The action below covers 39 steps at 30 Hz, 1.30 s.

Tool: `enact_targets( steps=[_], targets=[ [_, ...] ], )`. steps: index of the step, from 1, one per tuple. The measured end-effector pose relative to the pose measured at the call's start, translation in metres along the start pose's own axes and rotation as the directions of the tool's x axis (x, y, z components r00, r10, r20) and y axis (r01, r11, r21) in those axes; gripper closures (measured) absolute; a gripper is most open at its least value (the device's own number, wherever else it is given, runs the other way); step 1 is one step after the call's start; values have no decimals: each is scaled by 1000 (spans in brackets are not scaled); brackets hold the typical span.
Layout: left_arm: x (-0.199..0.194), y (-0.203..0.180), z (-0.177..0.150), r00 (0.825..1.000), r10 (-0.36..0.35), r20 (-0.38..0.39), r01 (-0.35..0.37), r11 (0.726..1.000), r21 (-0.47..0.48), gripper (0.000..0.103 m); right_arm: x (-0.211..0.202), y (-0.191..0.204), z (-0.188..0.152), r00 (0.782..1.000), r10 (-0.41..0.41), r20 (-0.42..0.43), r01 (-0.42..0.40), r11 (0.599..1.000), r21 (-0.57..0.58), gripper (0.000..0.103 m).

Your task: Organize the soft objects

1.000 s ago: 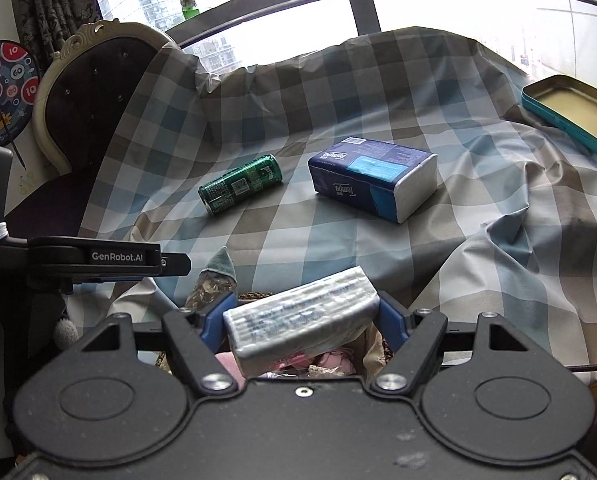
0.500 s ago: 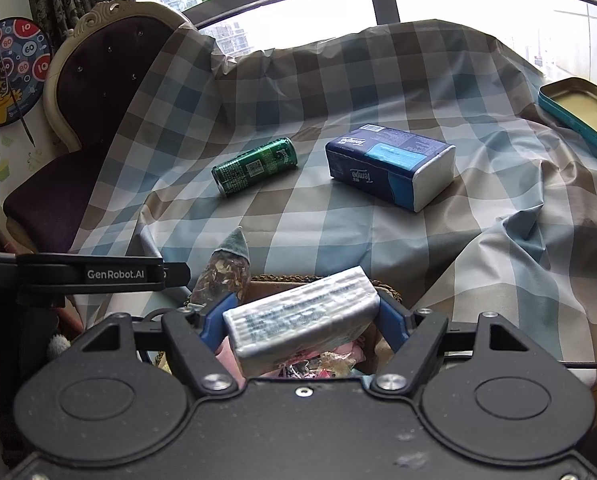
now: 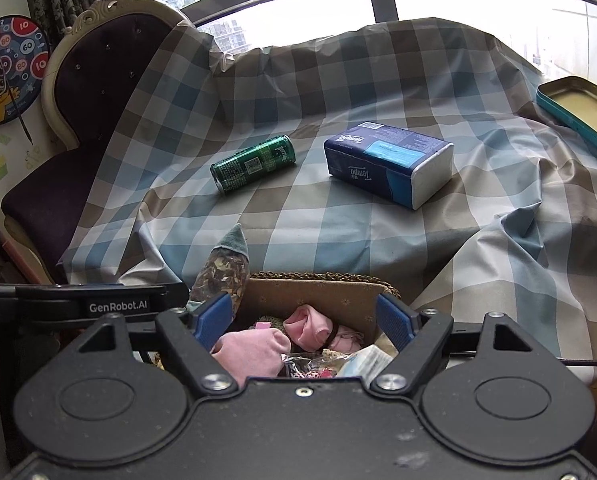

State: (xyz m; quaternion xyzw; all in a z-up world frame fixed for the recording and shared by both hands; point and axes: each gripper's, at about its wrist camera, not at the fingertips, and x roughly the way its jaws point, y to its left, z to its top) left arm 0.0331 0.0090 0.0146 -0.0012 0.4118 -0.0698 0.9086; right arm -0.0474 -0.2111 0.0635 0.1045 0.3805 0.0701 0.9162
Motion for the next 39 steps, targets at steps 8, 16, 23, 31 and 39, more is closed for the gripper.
enact_targets(
  steps=[8, 16, 23, 31, 39],
  targets=[
    [-2, -3, -2, 1000, 7, 0, -7, 1000, 8, 35, -2, -8, -3, 999, -52, 0, 51, 998, 19, 23],
    [-4, -5, -4, 1000, 22, 1, -22, 1000, 15, 31, 1, -9, -8, 994, -103, -20, 104, 994, 18, 23],
    [-8, -6, -6, 999, 39, 6, -39, 999, 19, 27, 1, -7, -12, 993, -116, -36, 117, 993, 14, 23],
    [-15, -8, -10, 996, 81, 25, -82, 996, 35, 20, 2, -6, -16, 990, -127, -58, 128, 992, 17, 22],
    [-17, -12, -13, 996, 92, 20, -93, 994, 50, 14, 1, -6, -17, 988, -139, -61, 140, 990, 16, 16]
  ],
)
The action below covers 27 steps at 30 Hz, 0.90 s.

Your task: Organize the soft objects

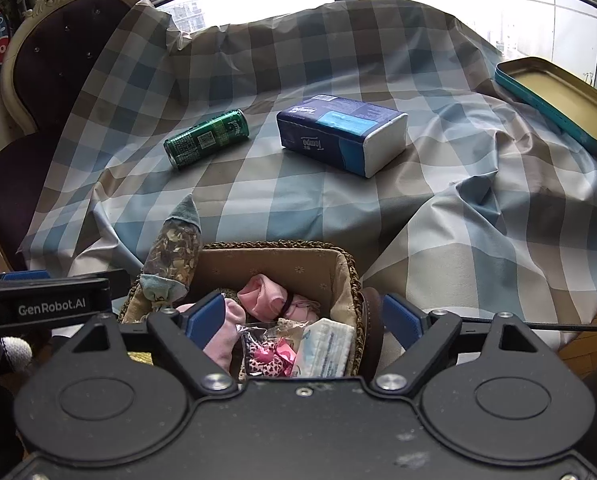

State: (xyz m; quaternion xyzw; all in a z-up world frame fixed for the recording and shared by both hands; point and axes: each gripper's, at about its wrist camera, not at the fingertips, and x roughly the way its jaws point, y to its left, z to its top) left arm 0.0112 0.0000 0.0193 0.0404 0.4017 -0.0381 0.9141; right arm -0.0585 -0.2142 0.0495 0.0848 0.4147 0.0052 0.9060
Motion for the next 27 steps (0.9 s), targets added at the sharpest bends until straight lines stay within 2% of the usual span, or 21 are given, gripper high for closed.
enact_targets(
  steps=[10, 27],
  targets=[
    [1, 0, -2, 1000, 5, -17, -5, 1000, 5, 13, 2, 0, 2, 1000, -9, -11, 9, 1000, 1, 4],
    [1, -3, -5, 999, 27, -43, -26, 999, 20, 11, 6, -2, 4, 999, -45, -27, 45, 999, 12, 0]
  ],
)
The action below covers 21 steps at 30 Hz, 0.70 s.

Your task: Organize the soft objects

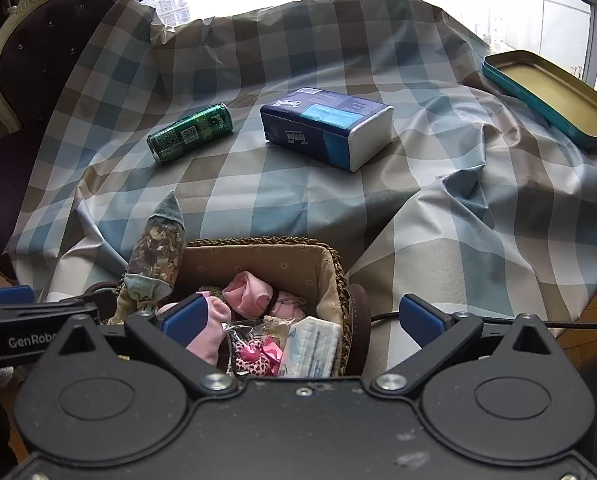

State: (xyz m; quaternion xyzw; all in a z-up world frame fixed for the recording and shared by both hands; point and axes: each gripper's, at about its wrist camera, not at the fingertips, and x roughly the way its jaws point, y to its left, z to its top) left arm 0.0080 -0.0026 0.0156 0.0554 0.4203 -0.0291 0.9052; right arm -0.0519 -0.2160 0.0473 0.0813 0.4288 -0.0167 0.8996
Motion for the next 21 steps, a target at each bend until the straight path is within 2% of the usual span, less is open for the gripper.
enact_targets(
  steps=[10, 21],
  targets=[
    [2, 4, 0, 999, -33, -24, 32, 999, -34, 8, 1, 1, -1, 1000, -2, -13, 2, 1000, -1, 0],
    [1, 3, -1, 999, -27, -27, 26, 999, -33, 8, 3, 0, -2, 1000, 2, -25, -2, 1000, 12, 0]
  ],
)
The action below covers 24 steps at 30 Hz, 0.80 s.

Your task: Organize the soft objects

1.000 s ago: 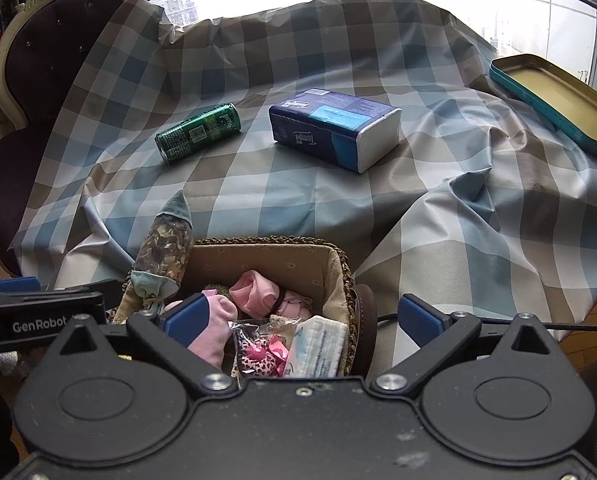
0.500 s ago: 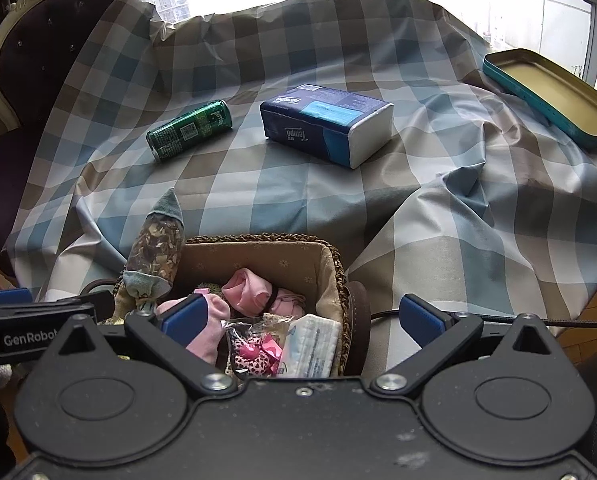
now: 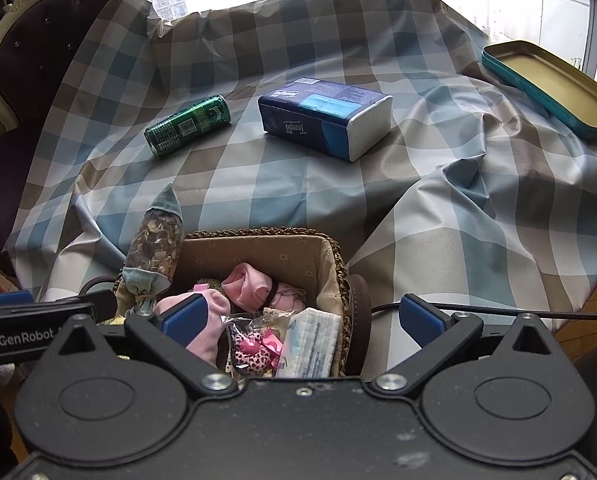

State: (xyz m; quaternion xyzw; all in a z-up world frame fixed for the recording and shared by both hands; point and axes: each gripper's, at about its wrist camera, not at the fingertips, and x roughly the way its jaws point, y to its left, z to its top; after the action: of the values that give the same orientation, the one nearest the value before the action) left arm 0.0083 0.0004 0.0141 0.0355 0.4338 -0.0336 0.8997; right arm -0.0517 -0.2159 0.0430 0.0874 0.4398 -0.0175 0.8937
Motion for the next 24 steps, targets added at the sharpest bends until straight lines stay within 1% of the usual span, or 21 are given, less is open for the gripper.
enact_targets(
  steps=[24],
  targets=[
    [0, 0, -1, 1000, 2, 1, -2, 1000, 4, 8, 1, -3, -2, 1000, 5, -13, -4, 1000, 21, 0]
  ],
)
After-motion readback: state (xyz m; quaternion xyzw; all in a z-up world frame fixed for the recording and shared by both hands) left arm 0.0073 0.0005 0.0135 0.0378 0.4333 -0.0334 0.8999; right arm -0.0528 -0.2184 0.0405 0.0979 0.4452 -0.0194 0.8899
